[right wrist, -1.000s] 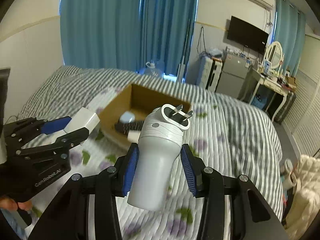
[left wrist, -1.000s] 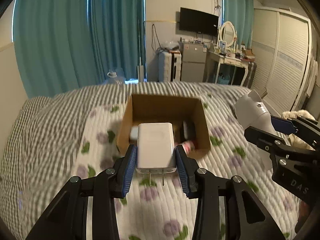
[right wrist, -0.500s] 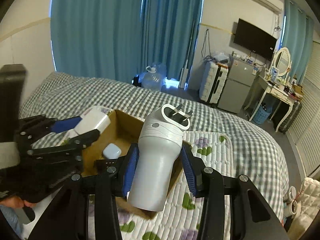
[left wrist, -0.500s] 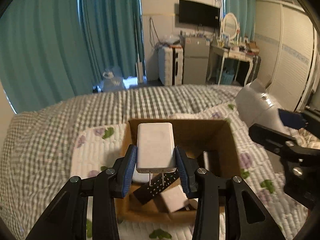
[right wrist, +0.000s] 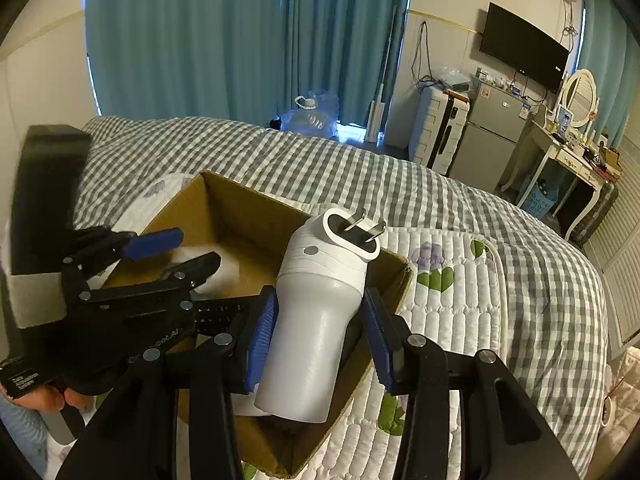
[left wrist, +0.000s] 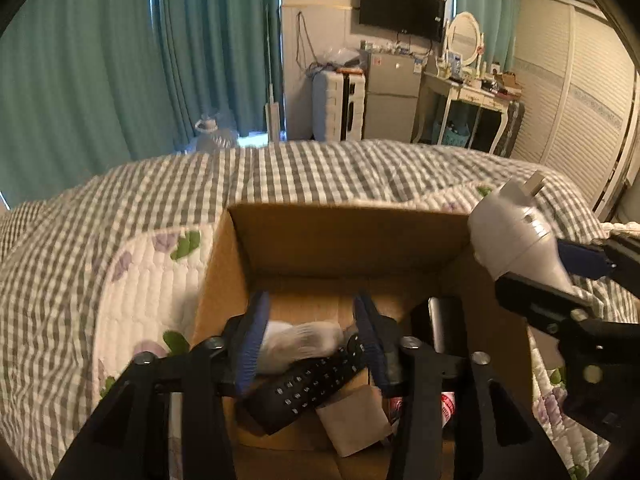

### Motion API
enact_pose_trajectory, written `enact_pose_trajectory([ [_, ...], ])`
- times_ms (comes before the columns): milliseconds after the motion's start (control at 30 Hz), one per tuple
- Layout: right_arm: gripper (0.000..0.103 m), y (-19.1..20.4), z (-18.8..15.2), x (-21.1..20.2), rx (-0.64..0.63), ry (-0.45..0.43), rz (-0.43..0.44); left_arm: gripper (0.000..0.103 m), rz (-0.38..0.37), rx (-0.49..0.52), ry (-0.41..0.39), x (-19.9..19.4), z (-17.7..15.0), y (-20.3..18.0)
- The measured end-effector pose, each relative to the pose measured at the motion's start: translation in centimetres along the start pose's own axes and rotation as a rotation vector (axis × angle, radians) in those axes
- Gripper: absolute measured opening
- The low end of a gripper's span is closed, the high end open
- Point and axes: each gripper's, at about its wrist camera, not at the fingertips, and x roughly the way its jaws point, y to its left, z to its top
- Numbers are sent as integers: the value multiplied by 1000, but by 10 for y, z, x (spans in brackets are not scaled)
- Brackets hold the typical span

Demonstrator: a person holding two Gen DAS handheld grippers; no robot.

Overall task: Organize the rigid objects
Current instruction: 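Carry both items over the box and open both tools to drop them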

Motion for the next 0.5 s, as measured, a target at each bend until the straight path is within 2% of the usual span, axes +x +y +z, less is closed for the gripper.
enact_pose_trajectory([
  [133, 43, -4, 2, -1, 9, -8, -7, 50, 12, -13, -34, -16, 10, 6],
  [267, 43, -2, 9, 6, 3, -14, 17, 50, 57, -15, -64, -30, 16, 14],
  [500, 43, 12, 10, 56, -5, 78, 61, 50, 80, -19, -63, -28, 10, 32],
])
